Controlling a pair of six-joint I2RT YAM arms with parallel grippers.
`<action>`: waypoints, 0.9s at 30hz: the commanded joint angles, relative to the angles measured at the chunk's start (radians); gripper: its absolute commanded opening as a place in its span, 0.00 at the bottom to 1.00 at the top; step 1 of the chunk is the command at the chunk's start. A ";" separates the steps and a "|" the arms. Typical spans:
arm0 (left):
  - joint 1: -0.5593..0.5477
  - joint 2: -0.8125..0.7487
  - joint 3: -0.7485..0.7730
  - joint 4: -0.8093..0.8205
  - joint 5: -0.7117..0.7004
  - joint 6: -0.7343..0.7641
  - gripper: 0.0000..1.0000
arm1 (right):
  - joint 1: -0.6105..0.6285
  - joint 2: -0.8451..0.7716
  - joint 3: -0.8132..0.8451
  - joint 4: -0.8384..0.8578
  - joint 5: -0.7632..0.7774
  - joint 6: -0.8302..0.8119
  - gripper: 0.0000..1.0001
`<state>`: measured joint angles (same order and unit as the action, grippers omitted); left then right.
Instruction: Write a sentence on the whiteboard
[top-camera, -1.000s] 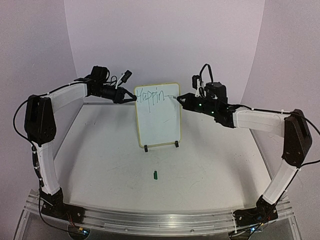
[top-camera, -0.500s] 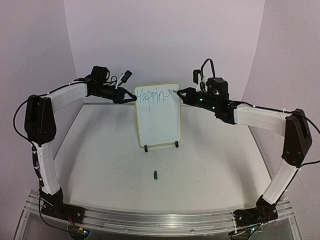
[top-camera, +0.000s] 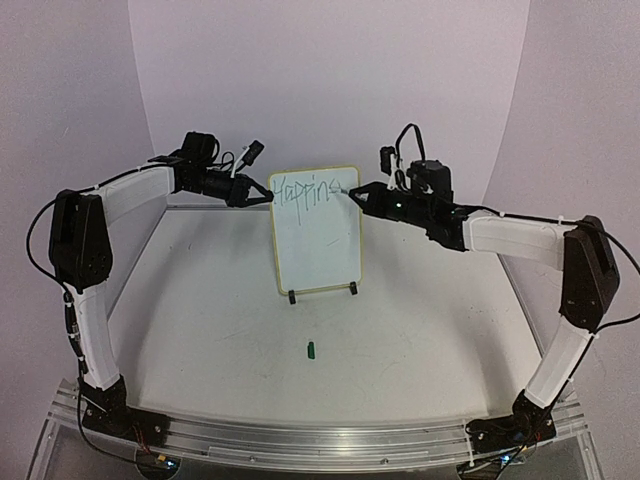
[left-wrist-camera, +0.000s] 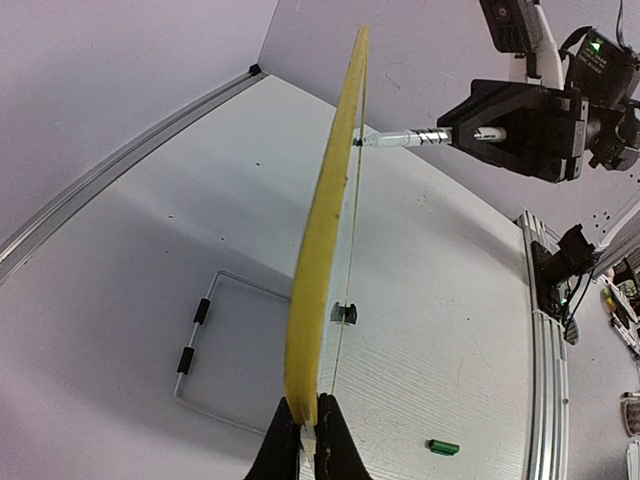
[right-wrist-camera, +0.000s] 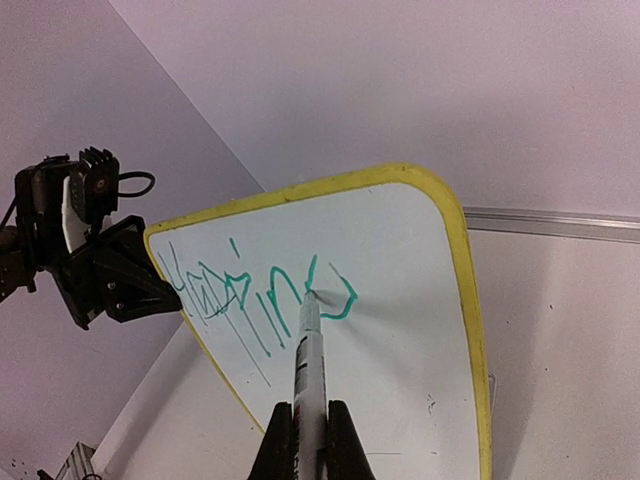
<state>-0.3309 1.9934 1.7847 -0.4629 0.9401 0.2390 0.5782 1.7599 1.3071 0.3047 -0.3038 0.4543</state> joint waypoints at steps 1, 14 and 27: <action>-0.010 0.021 0.011 -0.052 -0.015 0.023 0.00 | -0.004 -0.018 -0.043 0.012 0.004 0.018 0.00; -0.010 0.016 0.010 -0.050 -0.014 0.020 0.00 | -0.004 -0.106 -0.083 0.003 0.118 -0.010 0.00; -0.010 0.013 0.004 -0.048 -0.013 0.018 0.00 | -0.018 -0.122 -0.068 0.023 0.082 -0.005 0.00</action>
<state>-0.3309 1.9934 1.7855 -0.4644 0.9409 0.2388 0.5738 1.6447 1.2167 0.2980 -0.2297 0.4519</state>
